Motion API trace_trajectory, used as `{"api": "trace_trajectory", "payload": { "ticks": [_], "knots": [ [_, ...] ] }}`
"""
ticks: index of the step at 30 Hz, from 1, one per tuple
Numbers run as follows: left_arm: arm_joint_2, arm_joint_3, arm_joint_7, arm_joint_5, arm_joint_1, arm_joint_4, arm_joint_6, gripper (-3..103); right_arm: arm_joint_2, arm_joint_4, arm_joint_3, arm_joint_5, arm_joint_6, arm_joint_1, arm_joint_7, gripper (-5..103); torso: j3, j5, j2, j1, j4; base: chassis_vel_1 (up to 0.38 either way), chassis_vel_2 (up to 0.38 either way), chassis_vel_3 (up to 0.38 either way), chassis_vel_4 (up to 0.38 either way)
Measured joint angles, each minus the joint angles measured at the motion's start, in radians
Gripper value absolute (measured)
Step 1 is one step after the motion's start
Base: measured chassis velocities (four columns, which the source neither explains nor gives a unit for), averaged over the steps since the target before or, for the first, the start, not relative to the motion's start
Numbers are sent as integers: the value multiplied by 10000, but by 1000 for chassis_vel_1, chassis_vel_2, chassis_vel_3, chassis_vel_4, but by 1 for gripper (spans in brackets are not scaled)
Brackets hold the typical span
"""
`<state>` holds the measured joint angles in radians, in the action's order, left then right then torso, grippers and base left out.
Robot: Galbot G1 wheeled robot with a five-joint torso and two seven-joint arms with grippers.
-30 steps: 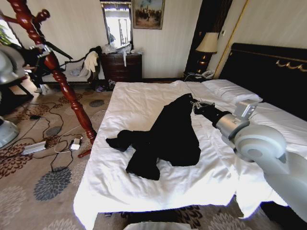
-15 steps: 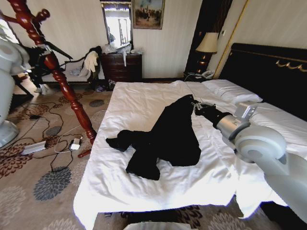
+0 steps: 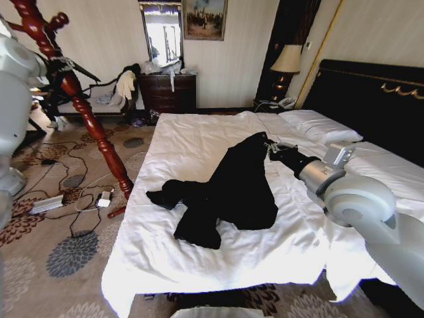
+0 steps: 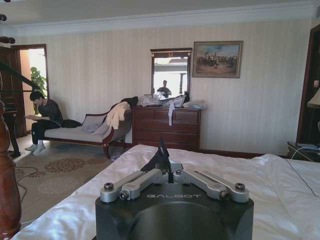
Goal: Pick up the clothes from the bed and hang them on the clothes hanger.
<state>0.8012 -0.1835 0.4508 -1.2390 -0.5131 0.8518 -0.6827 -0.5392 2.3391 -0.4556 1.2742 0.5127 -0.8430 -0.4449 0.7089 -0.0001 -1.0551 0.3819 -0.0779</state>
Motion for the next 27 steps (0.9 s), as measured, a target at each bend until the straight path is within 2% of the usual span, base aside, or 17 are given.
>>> {"api": "trace_trajectory", "payload": {
  "ticks": [5,11,14,16,17,20,22,23,26,27],
  "knots": [
    [147,-57,-28,106,-27,-225,-102,96,0,43,-65,6,1,-63,-11,0,-1,1,0,-1,-1,0,0,0,0],
    [231,7,-257,730,111,-424,-101,94,-90,26,-176,4,1,-98,-37,0,-1,0,0,-1,1,0,0,0,0],
    [231,39,-269,834,198,-425,-101,79,-108,-22,-234,72,1,-81,-81,0,0,0,-1,-1,0,0,0,0,0],
    [231,46,-274,838,204,-424,-101,79,-107,-8,-248,135,2,-87,-100,0,0,0,0,-1,0,0,0,0,0],
    [233,55,-300,880,218,-420,-101,68,-142,120,-275,427,44,-87,-235,0,0,-1,-1,-1,0,0,0,0,0],
    [255,58,-343,1028,241,-419,-64,63,-225,342,-284,697,116,-112,-381,0,-1,1,0,-2,1,0,0,0,0],
    [271,58,-368,1086,280,-388,-11,52,-246,418,-336,735,146,-236,-419,0,-1,-1,-1,-2,1,0,0,0,0],
    [271,58,-368,1086,280,-388,-11,52,-246,418,-336,735,146,-236,-419,0,-1,-1,-1,-2,1,0,0,0,0],
    [290,78,-367,1092,359,-232,0,36,-231,399,-442,848,148,-352,-457,0,-1,1,-1,-1,-3,0,0,0,0],
    [292,85,-364,1092,386,-186,-1,36,-225,406,-453,910,147,-352,-482,0,-1,1,-1,-2,-4,0,0,0,0]
  ]
}}
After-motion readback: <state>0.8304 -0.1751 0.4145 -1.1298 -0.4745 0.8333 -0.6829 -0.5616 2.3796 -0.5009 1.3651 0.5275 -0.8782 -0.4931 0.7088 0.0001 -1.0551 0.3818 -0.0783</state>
